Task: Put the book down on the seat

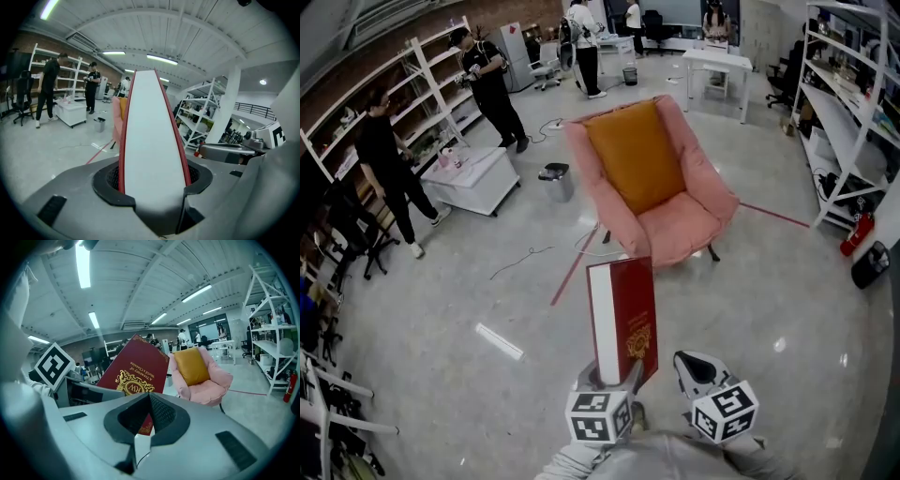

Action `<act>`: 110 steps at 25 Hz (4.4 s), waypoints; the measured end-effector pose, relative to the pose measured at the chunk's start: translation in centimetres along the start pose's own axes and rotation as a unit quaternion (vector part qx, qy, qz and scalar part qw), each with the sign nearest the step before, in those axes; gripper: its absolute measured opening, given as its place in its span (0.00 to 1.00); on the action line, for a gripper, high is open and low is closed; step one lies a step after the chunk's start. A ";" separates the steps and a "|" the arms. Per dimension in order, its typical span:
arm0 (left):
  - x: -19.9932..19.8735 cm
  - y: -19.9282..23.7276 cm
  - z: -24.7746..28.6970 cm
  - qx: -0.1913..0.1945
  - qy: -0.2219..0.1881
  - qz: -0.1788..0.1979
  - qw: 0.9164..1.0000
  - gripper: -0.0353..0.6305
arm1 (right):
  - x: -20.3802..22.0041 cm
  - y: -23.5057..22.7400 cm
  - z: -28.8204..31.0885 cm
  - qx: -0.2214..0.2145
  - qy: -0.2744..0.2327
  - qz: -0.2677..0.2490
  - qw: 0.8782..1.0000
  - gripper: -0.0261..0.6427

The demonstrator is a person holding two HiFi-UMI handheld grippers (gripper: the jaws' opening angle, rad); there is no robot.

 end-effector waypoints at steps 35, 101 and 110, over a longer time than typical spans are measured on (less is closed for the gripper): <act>-7.1 10.2 13.0 0.007 0.035 0.009 0.999 0.44 | -6.8 -6.9 15.6 0.015 0.038 0.001 0.999 0.05; -6.6 14.6 62.1 0.000 0.256 -0.101 0.961 0.44 | -9.8 -40.7 40.3 0.094 0.165 0.089 0.978 0.05; -5.1 14.6 64.9 0.008 0.291 -0.087 0.953 0.44 | -8.8 -41.5 41.6 0.097 0.175 0.103 0.974 0.05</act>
Point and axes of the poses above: the fingertips, and each gripper's own axes: z forward along the fingers, y to its left, x out of its underside, the point moved 5 cm from there along -z, backward along the fingers, and after that the axes turned 10 degrees about z, right-handed, at the moved point
